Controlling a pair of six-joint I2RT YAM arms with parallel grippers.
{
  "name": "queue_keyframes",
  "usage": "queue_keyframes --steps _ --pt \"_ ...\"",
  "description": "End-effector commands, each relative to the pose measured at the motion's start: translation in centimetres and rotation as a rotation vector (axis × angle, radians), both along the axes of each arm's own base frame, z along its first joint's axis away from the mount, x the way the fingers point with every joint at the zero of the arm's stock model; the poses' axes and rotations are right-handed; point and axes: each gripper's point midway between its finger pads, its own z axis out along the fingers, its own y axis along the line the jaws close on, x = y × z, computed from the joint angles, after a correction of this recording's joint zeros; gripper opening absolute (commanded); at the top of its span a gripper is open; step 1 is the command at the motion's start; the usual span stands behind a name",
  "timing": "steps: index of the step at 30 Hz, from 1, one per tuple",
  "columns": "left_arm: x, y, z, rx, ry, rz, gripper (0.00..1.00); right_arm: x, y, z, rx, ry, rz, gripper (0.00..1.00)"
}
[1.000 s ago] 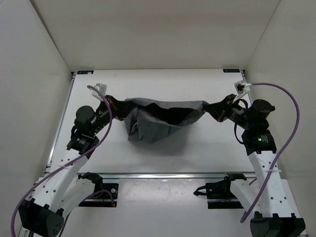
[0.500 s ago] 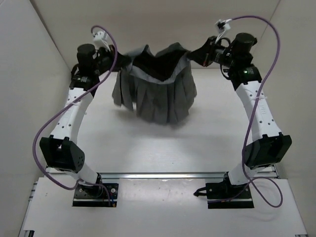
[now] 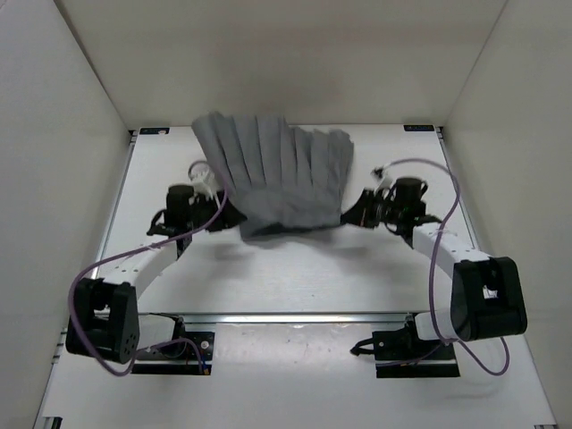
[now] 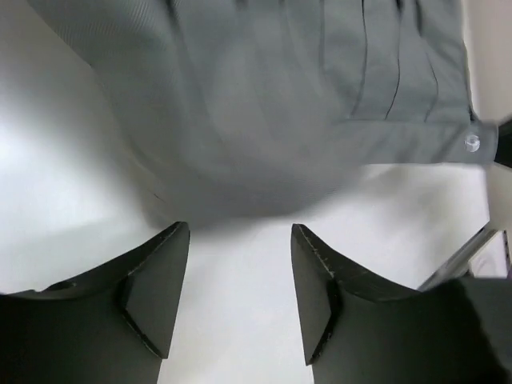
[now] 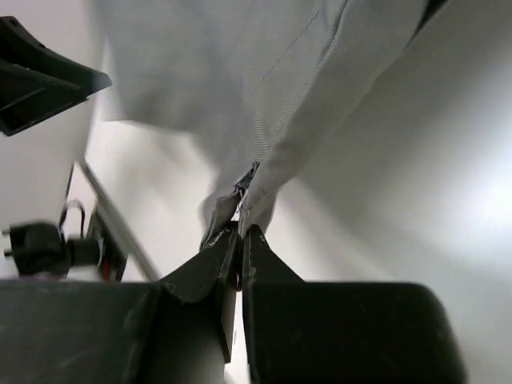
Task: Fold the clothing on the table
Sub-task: Flatten the skirt out, then fold the skirt
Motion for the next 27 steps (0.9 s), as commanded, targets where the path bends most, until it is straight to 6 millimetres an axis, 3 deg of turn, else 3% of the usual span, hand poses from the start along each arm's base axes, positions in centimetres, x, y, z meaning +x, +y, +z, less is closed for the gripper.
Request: queue_keyframes --steps 1,2,3,5,7,12,15,22,27 --pt "-3.4 0.2 -5.3 -0.077 0.14 0.029 0.65 -2.1 1.1 -2.9 0.034 0.014 0.001 0.0" --pt "-3.8 0.2 -5.9 -0.077 0.155 0.034 0.65 -3.1 1.1 -5.3 0.012 0.074 -0.013 0.0" --pt "-4.8 0.3 -7.5 -0.063 0.187 0.042 0.66 -3.9 0.9 -6.8 0.006 0.113 -0.018 0.0" --pt "-5.5 0.5 -8.8 -0.038 0.213 0.065 0.67 -4.6 0.3 -9.4 -0.024 0.174 -0.059 0.0" --pt "-6.0 0.8 -9.9 -0.03 0.24 0.075 0.71 -4.4 -0.4 -10.2 -0.036 0.205 -0.09 0.0" --pt "-5.6 1.0 -10.5 0.001 0.242 0.082 0.73 -4.7 -1.9 -12.8 -0.091 0.311 -0.149 0.0" --pt "-5.2 1.9 -11.6 0.048 0.265 0.116 0.78 -4.7 -2.8 -13.1 -0.091 0.314 -0.179 0.0" --pt "-4.2 2.1 -13.8 0.09 0.298 0.166 0.76 -4.4 -3.4 -12.6 -0.074 0.298 -0.198 0.0" --pt "-2.7 0.0 -14.0 0.026 0.3 0.14 0.7 -4.4 -3.6 -12.8 -0.073 0.294 -0.198 0.0"
